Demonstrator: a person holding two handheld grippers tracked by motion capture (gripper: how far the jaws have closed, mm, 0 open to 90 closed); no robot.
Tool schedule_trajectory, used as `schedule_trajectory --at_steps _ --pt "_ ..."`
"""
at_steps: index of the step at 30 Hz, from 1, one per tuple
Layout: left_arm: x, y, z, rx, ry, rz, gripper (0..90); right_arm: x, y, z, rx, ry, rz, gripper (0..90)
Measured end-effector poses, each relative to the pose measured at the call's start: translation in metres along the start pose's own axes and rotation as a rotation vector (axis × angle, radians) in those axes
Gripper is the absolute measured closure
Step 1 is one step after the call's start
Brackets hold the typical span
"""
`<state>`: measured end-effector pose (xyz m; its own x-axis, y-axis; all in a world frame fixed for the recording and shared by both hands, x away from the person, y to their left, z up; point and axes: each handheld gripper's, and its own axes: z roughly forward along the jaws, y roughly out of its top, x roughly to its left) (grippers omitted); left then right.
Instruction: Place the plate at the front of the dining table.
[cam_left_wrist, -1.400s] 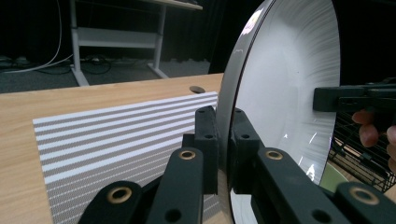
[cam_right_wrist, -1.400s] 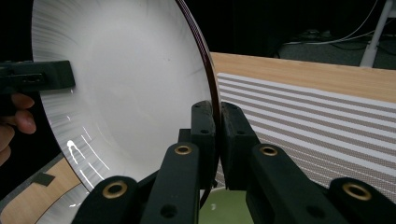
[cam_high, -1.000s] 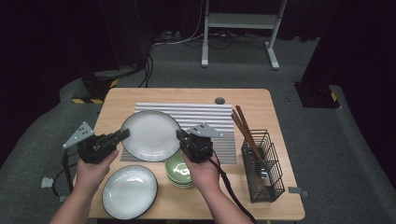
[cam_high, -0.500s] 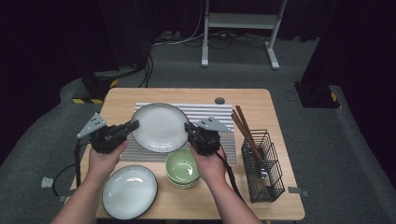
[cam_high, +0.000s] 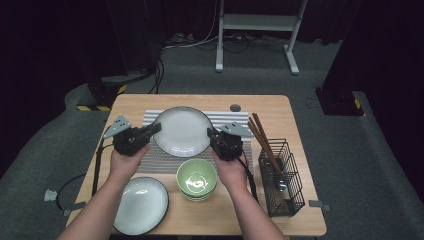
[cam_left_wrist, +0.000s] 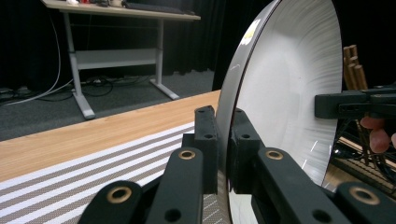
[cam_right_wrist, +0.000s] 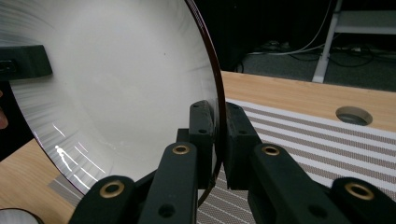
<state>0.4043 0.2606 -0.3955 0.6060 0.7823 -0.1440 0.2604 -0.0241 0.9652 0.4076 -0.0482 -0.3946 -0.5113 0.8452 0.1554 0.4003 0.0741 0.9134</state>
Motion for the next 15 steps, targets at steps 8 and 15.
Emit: schedule_trajectory --at_steps 8,15 --pt "0.009 -0.013 0.021 0.028 -0.006 -0.032 84.3 -0.016 -0.008 0.015 0.03 -0.023 0.006 83.3" --pt "0.013 -0.027 0.034 0.088 -0.002 -0.067 84.3 -0.024 -0.019 0.027 0.069 -0.032 0.015 83.1"
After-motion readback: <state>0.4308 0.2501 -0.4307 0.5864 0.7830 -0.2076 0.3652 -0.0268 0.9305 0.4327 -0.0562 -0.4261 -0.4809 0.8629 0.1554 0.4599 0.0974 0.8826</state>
